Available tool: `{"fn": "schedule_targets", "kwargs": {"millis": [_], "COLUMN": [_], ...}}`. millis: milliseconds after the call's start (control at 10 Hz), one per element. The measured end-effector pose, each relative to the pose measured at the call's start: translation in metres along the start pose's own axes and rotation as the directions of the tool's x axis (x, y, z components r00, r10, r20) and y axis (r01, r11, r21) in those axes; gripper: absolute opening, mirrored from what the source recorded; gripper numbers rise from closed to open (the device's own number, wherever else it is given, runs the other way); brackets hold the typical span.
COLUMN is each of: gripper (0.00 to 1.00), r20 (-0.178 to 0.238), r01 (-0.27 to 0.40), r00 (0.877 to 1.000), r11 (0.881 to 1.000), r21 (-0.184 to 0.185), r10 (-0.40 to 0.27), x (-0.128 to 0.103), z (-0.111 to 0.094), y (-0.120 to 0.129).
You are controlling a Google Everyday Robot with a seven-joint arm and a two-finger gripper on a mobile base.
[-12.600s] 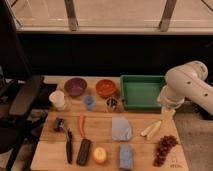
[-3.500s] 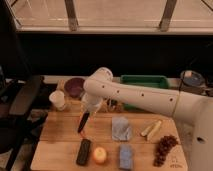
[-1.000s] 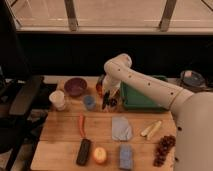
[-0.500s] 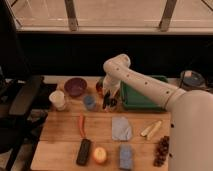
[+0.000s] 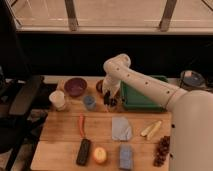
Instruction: Place brush in red bowl
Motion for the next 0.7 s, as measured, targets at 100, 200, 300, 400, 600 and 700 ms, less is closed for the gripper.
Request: {"fn": "schedule_targets", "kwargs": {"millis": [100,200,300,400,600,700], "gripper": [0.62,0.62,0.62,0.62,0.62,0.62], "r20": [-0.016,-0.031,-0.073,-0.098,-0.136,-0.149], "r01": [-0.010,-0.021,-0.054,-0.081,-0.179,-0.275], "r00": [1.000,0.999,0.996,0.992,0.974,0.949], "r11": [1.000,1.000,0.998,0.997,0.983,0.961], "r21": [0.003,0.007,0.012,0.015,0.028,0.042], "r10": [0.010,0.021,0.055,0.082,0.181,0.278], "x": [0.000,0.001,0.006,0.009,0.017,0.021], "z": [-0.004,-0.010,-0.026,-0.037,-0.061,-0.077], "y": [0.002,0.003,0.010,0.014,0.025,0.031]}}
